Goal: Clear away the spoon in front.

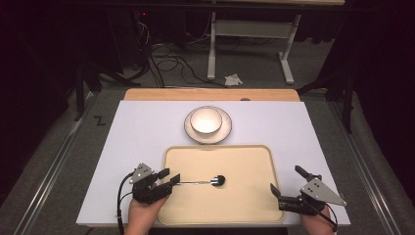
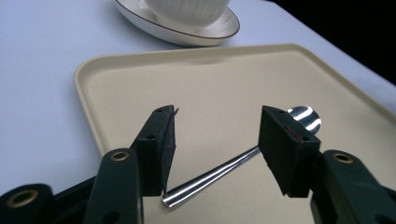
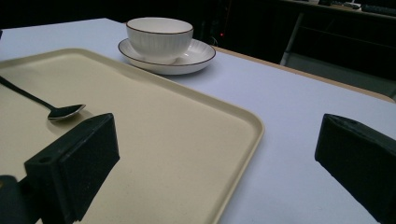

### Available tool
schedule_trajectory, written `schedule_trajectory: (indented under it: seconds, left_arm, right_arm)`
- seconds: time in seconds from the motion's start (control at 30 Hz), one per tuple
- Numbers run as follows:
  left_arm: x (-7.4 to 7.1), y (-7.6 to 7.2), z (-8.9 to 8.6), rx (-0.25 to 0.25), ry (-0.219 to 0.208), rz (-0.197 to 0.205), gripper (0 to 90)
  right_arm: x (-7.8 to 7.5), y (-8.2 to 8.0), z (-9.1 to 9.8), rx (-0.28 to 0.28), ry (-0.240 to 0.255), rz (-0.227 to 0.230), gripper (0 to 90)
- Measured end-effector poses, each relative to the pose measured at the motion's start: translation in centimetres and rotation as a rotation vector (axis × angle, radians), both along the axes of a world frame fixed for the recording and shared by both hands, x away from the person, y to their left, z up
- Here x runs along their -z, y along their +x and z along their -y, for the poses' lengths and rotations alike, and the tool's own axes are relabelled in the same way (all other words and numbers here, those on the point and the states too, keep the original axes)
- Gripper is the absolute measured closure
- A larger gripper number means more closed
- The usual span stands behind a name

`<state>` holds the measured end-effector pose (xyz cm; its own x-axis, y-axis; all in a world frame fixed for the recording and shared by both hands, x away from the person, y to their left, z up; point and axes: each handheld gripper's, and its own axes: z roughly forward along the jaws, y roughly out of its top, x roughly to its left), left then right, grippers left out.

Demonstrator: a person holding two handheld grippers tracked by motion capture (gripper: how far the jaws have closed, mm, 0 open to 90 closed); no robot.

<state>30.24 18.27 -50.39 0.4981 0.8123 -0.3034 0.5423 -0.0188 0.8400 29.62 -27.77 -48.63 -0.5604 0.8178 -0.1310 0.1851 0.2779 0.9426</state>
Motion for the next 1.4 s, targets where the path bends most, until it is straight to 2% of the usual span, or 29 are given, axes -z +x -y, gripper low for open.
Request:
schedule_trajectory:
  seconds: [0.03, 0.1, 0.23, 0.3, 0.4, 0.57, 0.93, 1.07, 1.17, 1.3, 1.33, 1.4]
  left_arm:
    - [-0.1, -0.2, 0.3, 0.013, 0.033, 0.001, 49.1]
    - [-0.2, -0.4, 0.7, 0.041, 0.082, -0.005, 58.1]
    - [0.1, -0.9, 1.6, 0.118, 0.239, -0.014, 83.8]
    - [0.5, -0.9, 2.1, 0.123, 0.299, -0.039, 89.1]
    - [0.8, -0.7, 2.3, 0.116, 0.334, -0.064, 90.0]
    - [0.8, -0.6, 2.3, 0.112, 0.325, -0.076, 90.0]
    - [1.1, -0.5, 2.5, 0.115, 0.335, -0.087, 90.0]
    - [0.7, 0.1, 2.0, 0.072, 0.333, -0.061, 90.0]
    - [1.0, 1.4, 1.6, 0.039, 0.351, -0.072, 90.0]
    - [1.2, 1.8, 1.6, 0.047, 0.362, -0.102, 90.0]
    - [1.2, 1.7, 1.8, 0.053, 0.36, -0.109, 90.0]
    - [1.2, 1.2, 2.0, 0.076, 0.385, -0.111, 90.0]
  right_arm:
    - [0.0, 0.0, 0.0, 0.001, 0.001, -0.001, 0.4]
    - [0.0, 0.0, 0.0, 0.001, 0.0, -0.002, 0.4]
    - [0.0, 0.0, 0.1, 0.0, 0.001, -0.001, 0.5]
    - [0.0, 0.0, 0.1, -0.001, 0.0, -0.001, 0.4]
    - [0.0, 0.0, 0.0, -0.001, 0.004, -0.004, 0.4]
    - [-0.1, -0.1, 0.1, -0.001, 0.008, -0.002, 0.4]
    - [0.0, 0.0, 0.1, -0.003, 0.006, -0.002, 0.4]
    - [0.0, -0.1, 0.0, -0.001, 0.009, -0.006, 0.4]
    - [0.0, 0.0, 0.0, -0.003, 0.004, -0.002, 0.4]
    - [0.0, 0.0, -0.1, -0.009, 0.001, -0.001, 0.4]
    - [0.0, 0.0, -0.1, -0.009, 0.001, 0.0, 0.4]
    - [0.0, 0.0, 0.0, -0.002, 0.003, -0.002, 0.4]
